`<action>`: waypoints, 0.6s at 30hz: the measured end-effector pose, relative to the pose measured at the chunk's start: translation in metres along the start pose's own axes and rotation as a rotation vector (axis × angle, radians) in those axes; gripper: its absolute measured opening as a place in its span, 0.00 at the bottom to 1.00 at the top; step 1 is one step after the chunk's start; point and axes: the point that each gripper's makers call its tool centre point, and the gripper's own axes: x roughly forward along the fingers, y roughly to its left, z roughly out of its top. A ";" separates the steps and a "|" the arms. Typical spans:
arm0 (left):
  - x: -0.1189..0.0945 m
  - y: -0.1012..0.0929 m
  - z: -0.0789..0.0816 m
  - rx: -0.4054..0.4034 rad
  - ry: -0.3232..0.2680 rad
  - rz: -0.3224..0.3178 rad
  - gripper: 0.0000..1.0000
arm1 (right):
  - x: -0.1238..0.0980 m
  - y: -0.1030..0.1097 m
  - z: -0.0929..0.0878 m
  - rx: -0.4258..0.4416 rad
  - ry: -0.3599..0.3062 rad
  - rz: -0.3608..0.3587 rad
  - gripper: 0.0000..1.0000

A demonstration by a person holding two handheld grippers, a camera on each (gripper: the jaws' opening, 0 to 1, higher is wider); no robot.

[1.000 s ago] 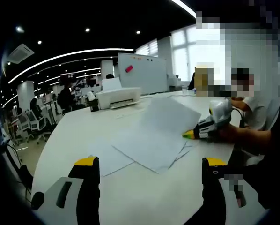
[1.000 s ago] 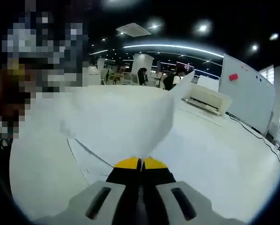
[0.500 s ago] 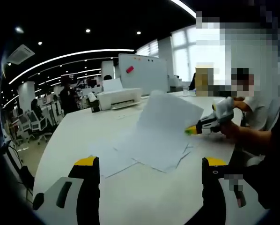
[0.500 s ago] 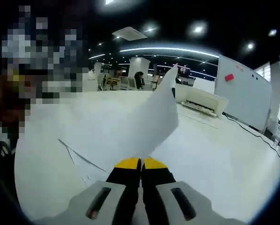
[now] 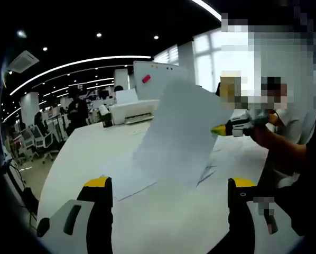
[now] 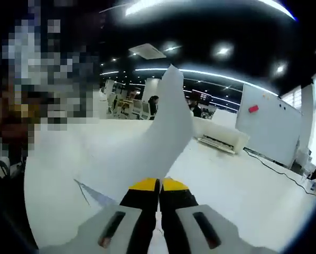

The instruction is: Organize the stack of printing papers by aligning and flattening the scattered papers on the table

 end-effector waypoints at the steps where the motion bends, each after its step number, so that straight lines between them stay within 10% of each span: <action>1: 0.000 -0.001 0.001 -0.001 -0.003 -0.003 0.93 | -0.001 0.000 0.004 -0.002 -0.011 -0.001 0.00; 18: -0.002 -0.002 0.002 0.003 -0.007 -0.003 0.93 | -0.021 -0.001 0.053 -0.052 -0.131 -0.012 0.00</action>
